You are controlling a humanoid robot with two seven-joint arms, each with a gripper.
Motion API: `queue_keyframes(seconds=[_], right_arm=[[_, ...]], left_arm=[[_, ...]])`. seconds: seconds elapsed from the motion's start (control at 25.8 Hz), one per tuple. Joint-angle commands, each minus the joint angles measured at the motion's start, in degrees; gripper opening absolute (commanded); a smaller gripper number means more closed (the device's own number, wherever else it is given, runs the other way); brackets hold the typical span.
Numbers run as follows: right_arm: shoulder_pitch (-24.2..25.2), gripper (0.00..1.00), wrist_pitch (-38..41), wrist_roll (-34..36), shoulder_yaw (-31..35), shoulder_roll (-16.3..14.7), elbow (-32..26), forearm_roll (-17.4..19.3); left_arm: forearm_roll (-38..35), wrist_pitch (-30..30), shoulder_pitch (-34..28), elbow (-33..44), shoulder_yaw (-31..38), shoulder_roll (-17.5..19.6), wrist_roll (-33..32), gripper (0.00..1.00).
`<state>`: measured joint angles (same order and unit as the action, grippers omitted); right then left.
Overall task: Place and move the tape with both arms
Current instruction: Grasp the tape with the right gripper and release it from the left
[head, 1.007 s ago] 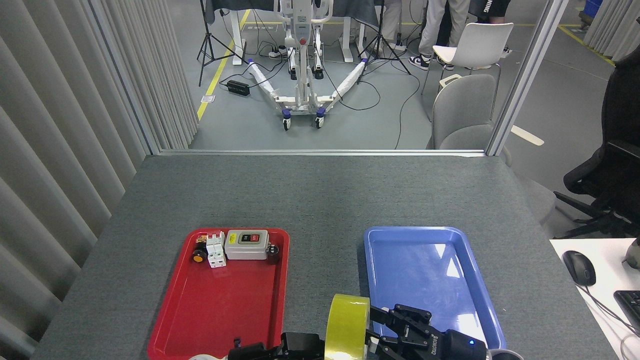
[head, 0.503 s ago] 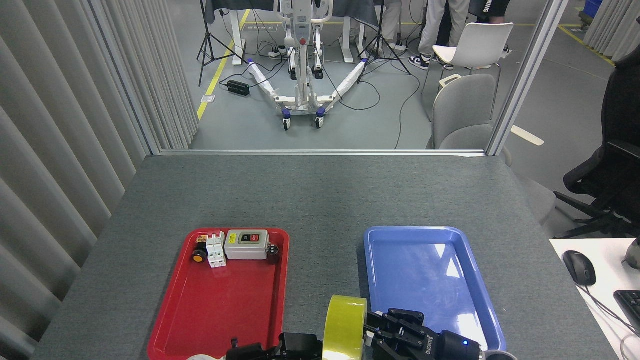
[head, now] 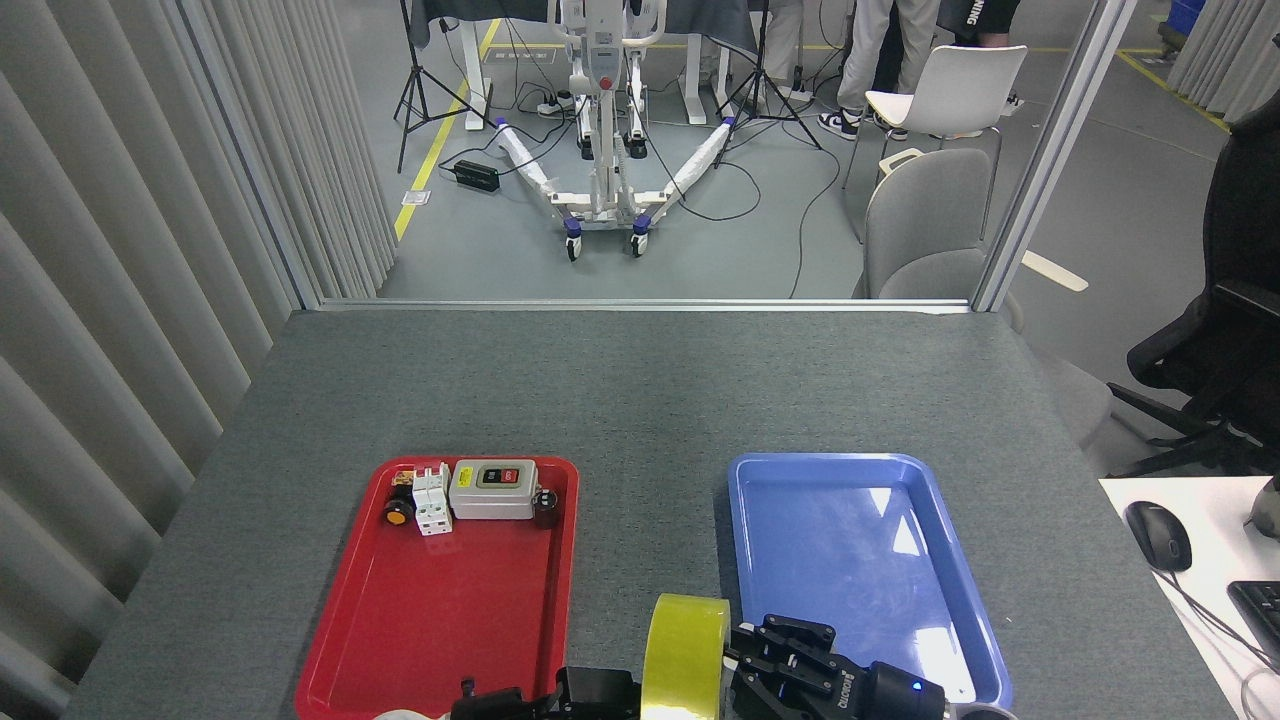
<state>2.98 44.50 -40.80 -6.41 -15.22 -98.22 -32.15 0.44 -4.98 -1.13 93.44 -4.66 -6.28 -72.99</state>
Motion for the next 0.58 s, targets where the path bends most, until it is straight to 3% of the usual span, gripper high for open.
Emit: queue_keyframes(seconds=[0.0,0.35,0.54], right_arm=[[0.0,0.28,0.5,-0.2,0.0,0.3,0.0,0.0],[0.0,0.28,0.5,-0.2,-0.1,0.5,0.0,-0.1],[0.0,0.28,0.5,-0.2,-0.1,1.1,0.0,-1.2]], left_arm=[[0.0,0.0,0.0,0.0,0.0,0.1,0.0,0.00],[-2.8,1.7,0.2,-1.0,1.7,0.1,0.2,0.00],[-2.9,5.9,0.2,-1.9,2.8,0.1,0.2,0.19]])
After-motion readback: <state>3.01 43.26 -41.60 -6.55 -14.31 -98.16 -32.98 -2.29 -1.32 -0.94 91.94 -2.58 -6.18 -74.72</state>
